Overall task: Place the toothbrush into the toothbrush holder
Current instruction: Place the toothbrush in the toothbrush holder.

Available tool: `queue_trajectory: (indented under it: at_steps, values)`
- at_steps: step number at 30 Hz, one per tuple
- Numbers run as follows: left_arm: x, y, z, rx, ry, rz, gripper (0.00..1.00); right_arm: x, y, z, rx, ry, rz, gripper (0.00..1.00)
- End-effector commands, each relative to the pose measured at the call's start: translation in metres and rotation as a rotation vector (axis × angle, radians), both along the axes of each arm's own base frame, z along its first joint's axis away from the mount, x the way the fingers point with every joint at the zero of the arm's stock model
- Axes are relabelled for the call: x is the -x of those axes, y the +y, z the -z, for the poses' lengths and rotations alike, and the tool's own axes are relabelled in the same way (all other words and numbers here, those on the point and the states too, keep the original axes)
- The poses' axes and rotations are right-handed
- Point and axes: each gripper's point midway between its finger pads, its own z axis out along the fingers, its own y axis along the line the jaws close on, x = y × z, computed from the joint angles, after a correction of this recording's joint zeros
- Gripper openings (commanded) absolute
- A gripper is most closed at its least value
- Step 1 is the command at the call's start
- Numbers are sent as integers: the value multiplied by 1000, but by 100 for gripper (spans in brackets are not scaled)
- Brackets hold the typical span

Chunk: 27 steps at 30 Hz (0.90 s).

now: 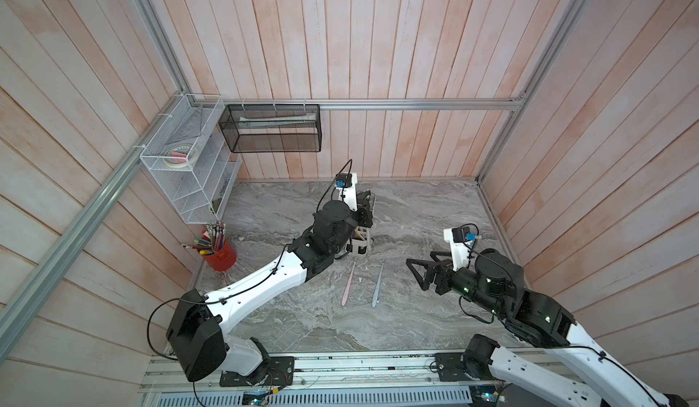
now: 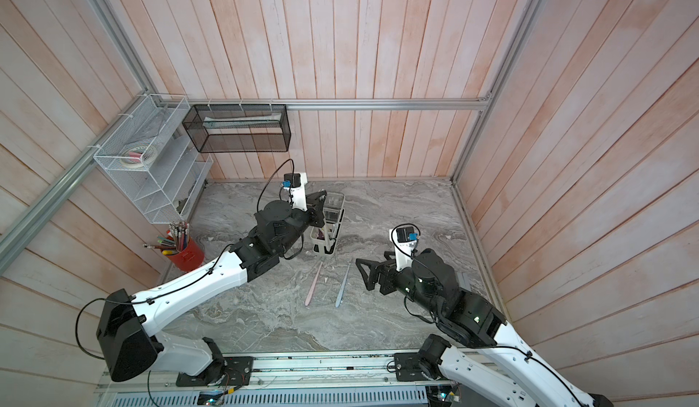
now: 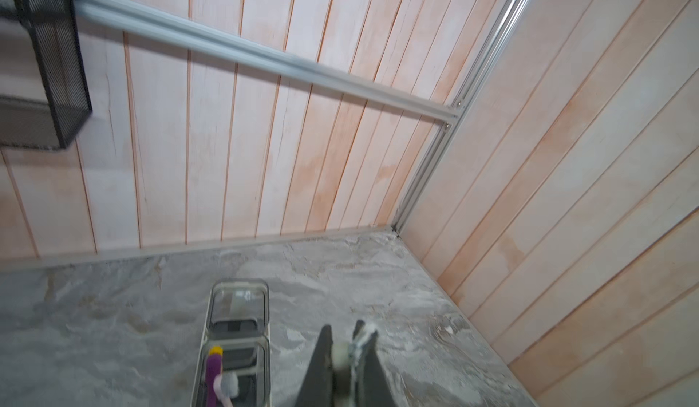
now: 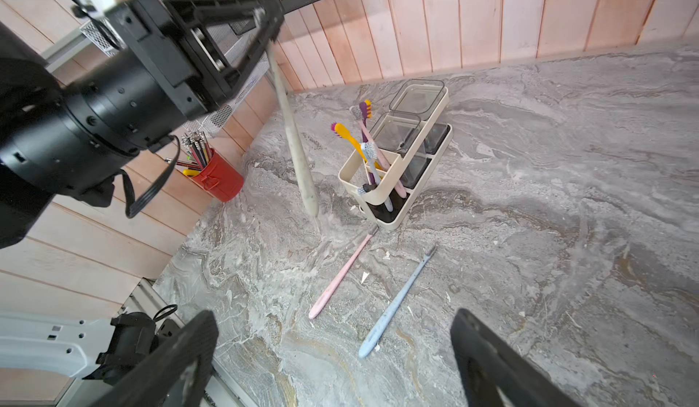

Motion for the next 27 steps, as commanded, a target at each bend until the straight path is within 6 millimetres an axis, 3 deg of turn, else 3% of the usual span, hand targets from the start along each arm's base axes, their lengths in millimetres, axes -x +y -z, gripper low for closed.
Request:
queue_trajectory:
  at_steps: [1,6,18,27]
  values:
    - [0,17,-39,-55,-265,-94,0,-1,-5,17,53,1,14,98]
    - [-2,21,-35,-54,-375,-148,0,0,0,27,50,-6,-13,98]
    - [-20,18,25,-4,-396,-226,0,-4,8,44,58,-35,-35,98]
    - [-31,14,41,-32,-471,-298,0,-6,14,53,63,-39,-53,98]
